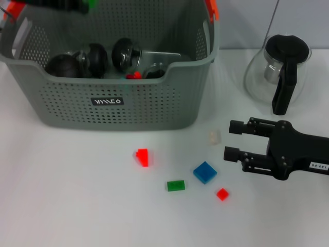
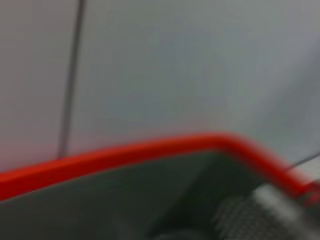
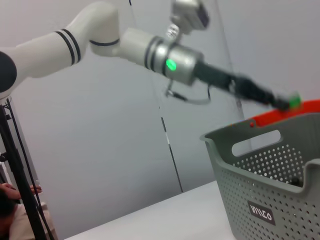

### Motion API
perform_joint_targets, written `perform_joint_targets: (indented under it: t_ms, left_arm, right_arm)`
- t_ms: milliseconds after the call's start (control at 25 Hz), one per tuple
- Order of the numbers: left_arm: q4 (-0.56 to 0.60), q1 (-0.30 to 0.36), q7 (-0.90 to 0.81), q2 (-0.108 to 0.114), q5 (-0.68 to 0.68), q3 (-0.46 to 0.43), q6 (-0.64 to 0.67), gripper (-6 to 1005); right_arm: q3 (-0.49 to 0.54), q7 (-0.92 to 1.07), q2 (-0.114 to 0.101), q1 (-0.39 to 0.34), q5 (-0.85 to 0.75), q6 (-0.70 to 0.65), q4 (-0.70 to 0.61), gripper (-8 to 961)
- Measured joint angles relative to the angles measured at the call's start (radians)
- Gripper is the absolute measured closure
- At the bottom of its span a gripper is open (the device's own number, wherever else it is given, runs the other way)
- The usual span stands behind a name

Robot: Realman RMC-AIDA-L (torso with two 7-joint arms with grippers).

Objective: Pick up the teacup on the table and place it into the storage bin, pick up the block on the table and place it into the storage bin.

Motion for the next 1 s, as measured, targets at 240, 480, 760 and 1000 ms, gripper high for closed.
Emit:
perform_joint_targets:
  t_ms: [240, 480, 760, 1000]
  left_arm:
    - [-0.005, 0.005, -0.036, -0.06, 0.155, 0.101, -0.11, 794]
    - [0.005, 0.001, -0.072, -0.073, 0.196, 0.105, -0.113, 786]
    - [0.117, 0.076, 0.009, -0.122, 0.022, -0.014, -0.115, 553]
    - [-0.049, 0.256, 0.409, -0.129, -0.73, -0.12, 0.159, 420]
  right_arm:
    - [0.001, 0.001, 0.001, 0.002, 0.0, 0.0, -0.002, 238]
    - [0.002, 0.003, 0.0, 0.005, 0.0, 0.0, -0.002, 238]
    - [0.015, 0.001, 0.0, 0.005, 0.0, 0.001, 0.002, 237]
    - [0.027, 0.0, 0.002, 0.006, 0.0, 0.0, 0.003, 237]
